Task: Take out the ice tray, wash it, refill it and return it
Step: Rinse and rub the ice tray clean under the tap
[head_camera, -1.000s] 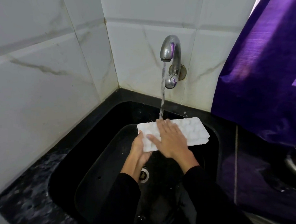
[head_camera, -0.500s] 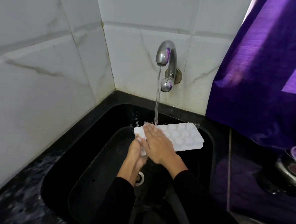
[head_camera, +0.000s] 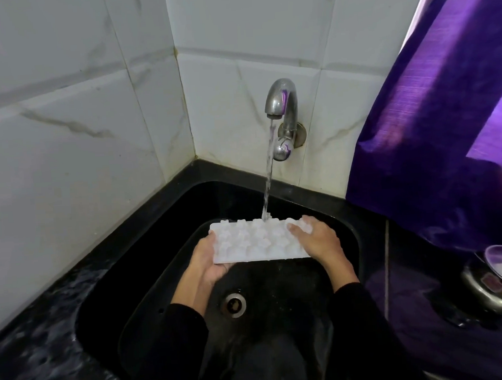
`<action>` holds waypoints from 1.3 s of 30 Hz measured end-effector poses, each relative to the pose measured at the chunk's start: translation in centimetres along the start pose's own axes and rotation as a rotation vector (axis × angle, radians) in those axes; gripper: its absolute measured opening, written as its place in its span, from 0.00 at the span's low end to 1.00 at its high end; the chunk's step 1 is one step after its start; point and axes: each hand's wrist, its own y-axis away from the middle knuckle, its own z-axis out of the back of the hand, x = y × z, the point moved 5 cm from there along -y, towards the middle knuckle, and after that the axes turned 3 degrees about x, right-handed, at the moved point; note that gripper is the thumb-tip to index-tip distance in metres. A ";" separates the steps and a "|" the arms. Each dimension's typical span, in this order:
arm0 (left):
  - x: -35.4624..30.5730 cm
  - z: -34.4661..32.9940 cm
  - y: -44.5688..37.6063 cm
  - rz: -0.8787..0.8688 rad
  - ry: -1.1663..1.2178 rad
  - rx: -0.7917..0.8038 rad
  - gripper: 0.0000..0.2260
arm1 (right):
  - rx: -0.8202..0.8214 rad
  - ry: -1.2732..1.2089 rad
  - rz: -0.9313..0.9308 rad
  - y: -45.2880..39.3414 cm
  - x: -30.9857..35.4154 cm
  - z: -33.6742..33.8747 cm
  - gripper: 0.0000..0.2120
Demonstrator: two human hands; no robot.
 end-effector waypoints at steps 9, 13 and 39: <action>-1.5 1.5 0.7 -0.060 0.004 0.005 0.27 | -0.065 -0.365 -0.120 2.6 -1.7 0.2 0.26; -2.4 2.1 1.2 -0.073 -0.078 -0.016 0.37 | -0.024 -0.521 -0.086 3.4 -2.2 0.1 0.32; -1.3 2.8 0.7 -0.229 -0.748 -0.011 0.14 | -0.224 -0.614 -0.129 3.0 -4.9 0.0 0.23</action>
